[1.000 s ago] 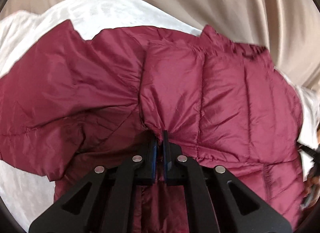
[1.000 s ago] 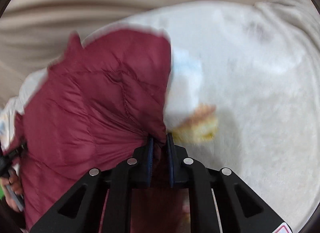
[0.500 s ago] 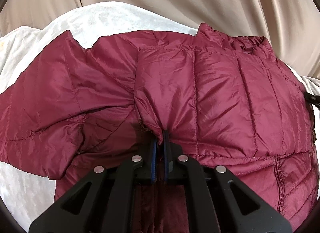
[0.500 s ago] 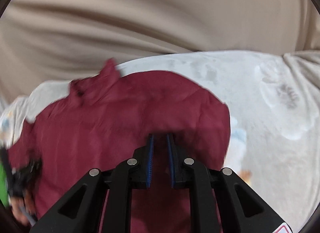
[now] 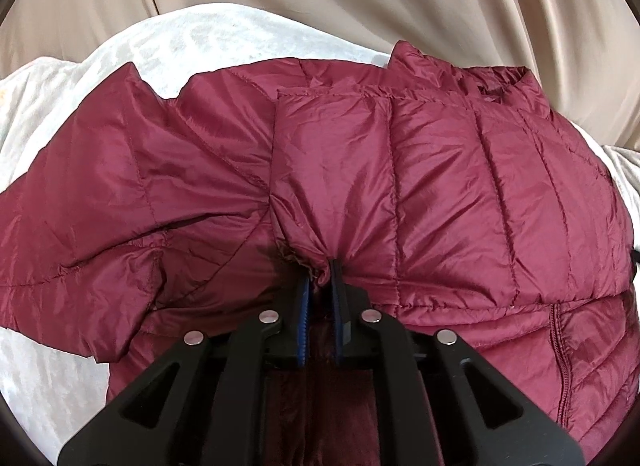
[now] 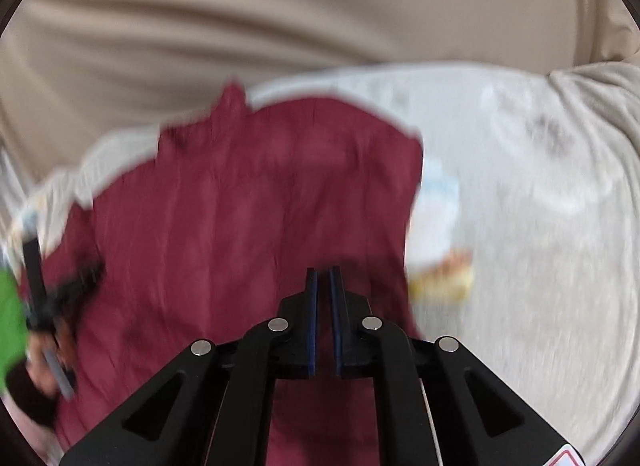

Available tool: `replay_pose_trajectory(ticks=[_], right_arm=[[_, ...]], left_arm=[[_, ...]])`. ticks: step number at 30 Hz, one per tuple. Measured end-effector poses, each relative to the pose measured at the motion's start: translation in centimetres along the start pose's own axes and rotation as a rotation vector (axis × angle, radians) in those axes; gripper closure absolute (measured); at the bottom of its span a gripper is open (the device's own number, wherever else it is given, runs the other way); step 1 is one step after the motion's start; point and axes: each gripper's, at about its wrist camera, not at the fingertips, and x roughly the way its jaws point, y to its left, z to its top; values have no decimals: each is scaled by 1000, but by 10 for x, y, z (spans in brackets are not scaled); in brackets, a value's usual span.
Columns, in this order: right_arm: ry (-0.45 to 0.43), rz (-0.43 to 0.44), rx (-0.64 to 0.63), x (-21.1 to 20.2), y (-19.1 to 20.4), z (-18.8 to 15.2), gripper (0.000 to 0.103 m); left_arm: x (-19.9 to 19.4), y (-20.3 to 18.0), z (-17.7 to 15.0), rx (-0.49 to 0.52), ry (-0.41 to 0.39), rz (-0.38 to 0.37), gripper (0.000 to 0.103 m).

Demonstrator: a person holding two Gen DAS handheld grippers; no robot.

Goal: Fold large clothes

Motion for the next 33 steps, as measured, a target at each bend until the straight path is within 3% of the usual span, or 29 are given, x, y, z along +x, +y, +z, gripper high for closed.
replay_pose_trajectory(ticks=[2, 4, 6, 12, 13, 14, 15, 16, 18, 21, 24, 26, 29, 30, 31, 33], right_arm=[[49, -67, 17, 19, -18, -9, 103], [18, 9, 75, 23, -38, -19, 103], [5, 2, 73, 22, -37, -22, 103], [-25, -149, -4, -2, -17, -28, 103], [-50, -184, -15, -17, -13, -33, 91], [-68, -200, -22, -31, -19, -39, 86], [-86, -198, -29, -43, -19, -41, 79], [-99, -175, -34, -55, -15, -47, 77], [-118, -111, -45, -76, -7, -60, 70], [-120, -28, -87, -93, 18, -84, 58], [-103, 32, -119, -92, 41, -102, 54], [-92, 57, -143, -89, 56, -113, 53], [-74, 42, -183, -79, 70, -124, 47], [-65, 33, -188, -75, 72, -127, 46], [-55, 25, -186, -72, 73, -130, 46], [-40, 34, -161, -66, 69, -133, 45]], left_arm=[[-1, 2, 0, -8, -1, -11, 93], [-2, 6, -1, -23, -2, -33, 91], [-2, 11, -1, -42, -3, -51, 91], [-43, 53, -13, -170, -56, -35, 90], [-57, 70, -18, -196, -68, -26, 89], [-68, 84, -23, -218, -76, -15, 82], [-84, 107, -30, -261, -91, 5, 68], [-95, 127, -36, -302, -104, 29, 50], [-122, 181, -51, -418, -142, 119, 31], [-143, 259, -67, -599, -160, 251, 24], [-151, 327, -84, -794, -166, 318, 23], [-152, 354, -91, -874, -178, 351, 23], [-153, 370, -92, -930, -209, 376, 24], [-151, 368, -88, -926, -211, 362, 34], [-145, 366, -78, -889, -206, 324, 61], [-135, 356, -56, -778, -167, 318, 101]])
